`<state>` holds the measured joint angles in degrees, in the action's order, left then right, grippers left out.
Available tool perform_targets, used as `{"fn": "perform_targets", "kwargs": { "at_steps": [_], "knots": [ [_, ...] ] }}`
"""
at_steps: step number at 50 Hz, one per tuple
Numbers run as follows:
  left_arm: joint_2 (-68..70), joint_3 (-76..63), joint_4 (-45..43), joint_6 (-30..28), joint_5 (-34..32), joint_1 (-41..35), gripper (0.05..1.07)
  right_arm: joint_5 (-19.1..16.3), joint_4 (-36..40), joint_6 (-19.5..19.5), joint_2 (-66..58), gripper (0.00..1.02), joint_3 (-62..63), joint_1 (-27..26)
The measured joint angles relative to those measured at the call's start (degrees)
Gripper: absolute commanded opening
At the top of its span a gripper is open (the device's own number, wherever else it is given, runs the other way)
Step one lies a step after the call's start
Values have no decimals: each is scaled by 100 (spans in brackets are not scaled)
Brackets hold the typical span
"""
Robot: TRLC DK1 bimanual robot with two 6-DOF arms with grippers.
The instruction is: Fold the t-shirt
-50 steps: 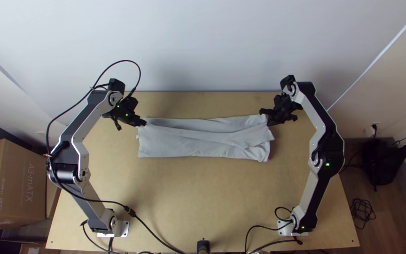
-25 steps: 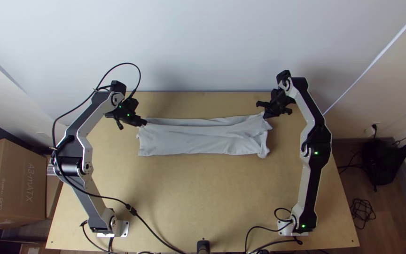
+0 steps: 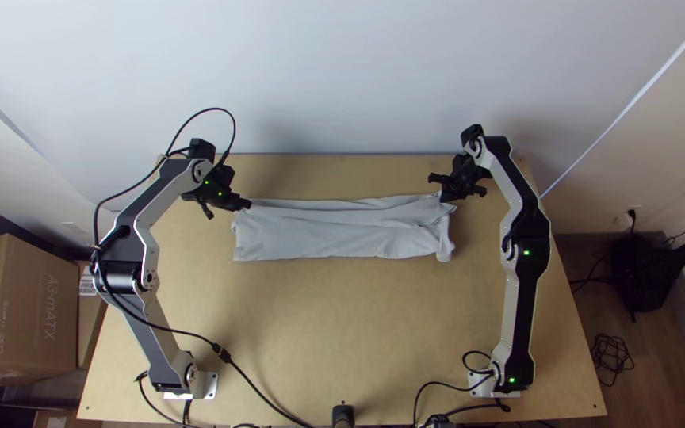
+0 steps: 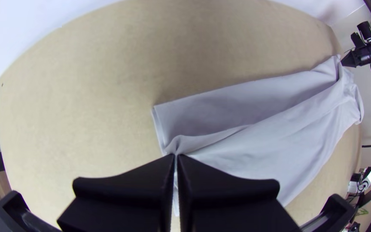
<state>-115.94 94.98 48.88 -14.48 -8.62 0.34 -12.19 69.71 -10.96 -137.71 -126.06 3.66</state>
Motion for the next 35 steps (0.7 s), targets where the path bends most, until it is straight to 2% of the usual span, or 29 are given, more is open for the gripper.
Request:
{"fn": "perform_targets", "kwargs": {
  "at_steps": [1, 3, 8, 10, 11, 14, 22, 35],
  "knots": [
    [0, -39, -50, 2, 0, 0, 11, 0, -17, -11, -9, 13, 0, 0],
    [0, -153, -162, 20, 0, -2, 22, 0, -28, -42, -22, 27, 0, 0],
    [0, -343, -232, 37, -22, 0, 50, 9, -61, -63, -37, 77, 2, -4],
    [0, -402, -234, 33, -46, 0, 55, 13, -85, -76, -42, 92, 13, -7],
    [0, -426, -234, 20, -74, 0, 58, -7, -94, -81, -42, 97, 20, -9],
    [2, -538, -267, -17, -151, 0, 63, -28, -118, -87, -33, 99, 39, 2],
    [210, -887, -494, -55, -719, 98, 68, -57, -254, -101, 177, 98, 304, 4],
    [1167, -1233, -756, 372, -1412, 590, 92, 70, -984, -101, 1241, 99, 1840, -87]
  ]
}}
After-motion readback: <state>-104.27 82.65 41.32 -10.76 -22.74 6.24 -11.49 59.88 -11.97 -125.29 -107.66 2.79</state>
